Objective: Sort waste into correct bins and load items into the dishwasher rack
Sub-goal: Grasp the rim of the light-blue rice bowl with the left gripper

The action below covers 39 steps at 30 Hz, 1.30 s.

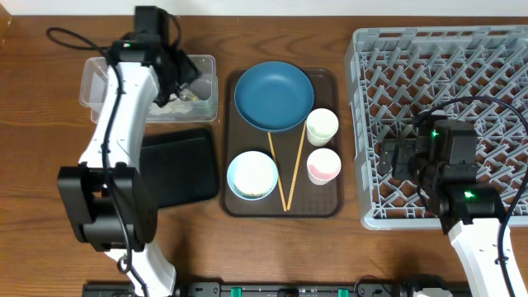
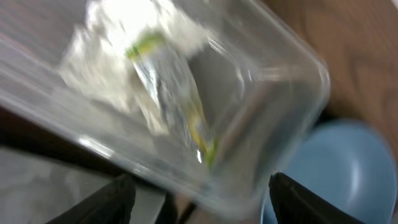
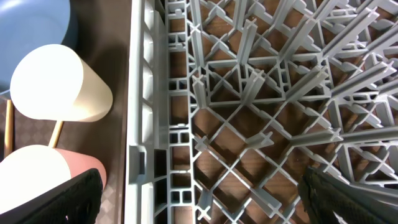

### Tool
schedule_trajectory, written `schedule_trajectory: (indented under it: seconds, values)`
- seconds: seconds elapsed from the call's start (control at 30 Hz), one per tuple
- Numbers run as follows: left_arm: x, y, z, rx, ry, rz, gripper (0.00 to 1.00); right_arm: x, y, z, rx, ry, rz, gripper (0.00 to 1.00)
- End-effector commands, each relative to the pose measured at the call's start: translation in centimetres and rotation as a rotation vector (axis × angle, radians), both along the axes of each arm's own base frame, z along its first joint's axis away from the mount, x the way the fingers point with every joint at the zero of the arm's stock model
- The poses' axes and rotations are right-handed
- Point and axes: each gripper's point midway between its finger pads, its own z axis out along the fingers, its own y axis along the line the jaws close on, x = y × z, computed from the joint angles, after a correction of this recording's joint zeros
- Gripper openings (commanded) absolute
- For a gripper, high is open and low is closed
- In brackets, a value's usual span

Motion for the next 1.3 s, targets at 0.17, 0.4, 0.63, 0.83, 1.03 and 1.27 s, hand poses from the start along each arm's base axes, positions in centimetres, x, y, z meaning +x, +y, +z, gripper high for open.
schedule_trajectory:
  seconds: [0.17, 0.4, 0.63, 0.83, 1.03, 1.27]
  values:
    - [-7.6, -6.1, 0.4, 0.068, 0.202, -0.321, 0.73, 0.3, 0.2, 0.8, -0.003, -0.019, 0.014, 0.99]
    - [-11.0, -11.5, -0.1, 0.126, 0.249, -0.619, 0.73, 0.3, 0.2, 0.8, -0.003, -0.019, 0.014, 0.99]
    - [-13.7, -15.3, -3.3, 0.133, 0.286, -0.679, 0.73, 0.3, 0.2, 0.8, -0.003, -0.019, 0.014, 0.99]
    - [-15.6, -18.3, -6.5, 0.114, 0.276, -0.753, 0.73, 0.3, 0.2, 0.8, -0.003, -0.019, 0.015, 0.99]
    - [-16.8, -20.3, -9.2, 0.117, 0.250, -0.817, 0.72, 0.3, 0.2, 0.8, -0.003, -0.019, 0.015, 0.99]
    - [-17.4, -20.7, -11.3, 0.129, 0.280, -0.834, 0.51, 0.3, 0.2, 0.8, -0.003, -0.019, 0.015, 0.99]
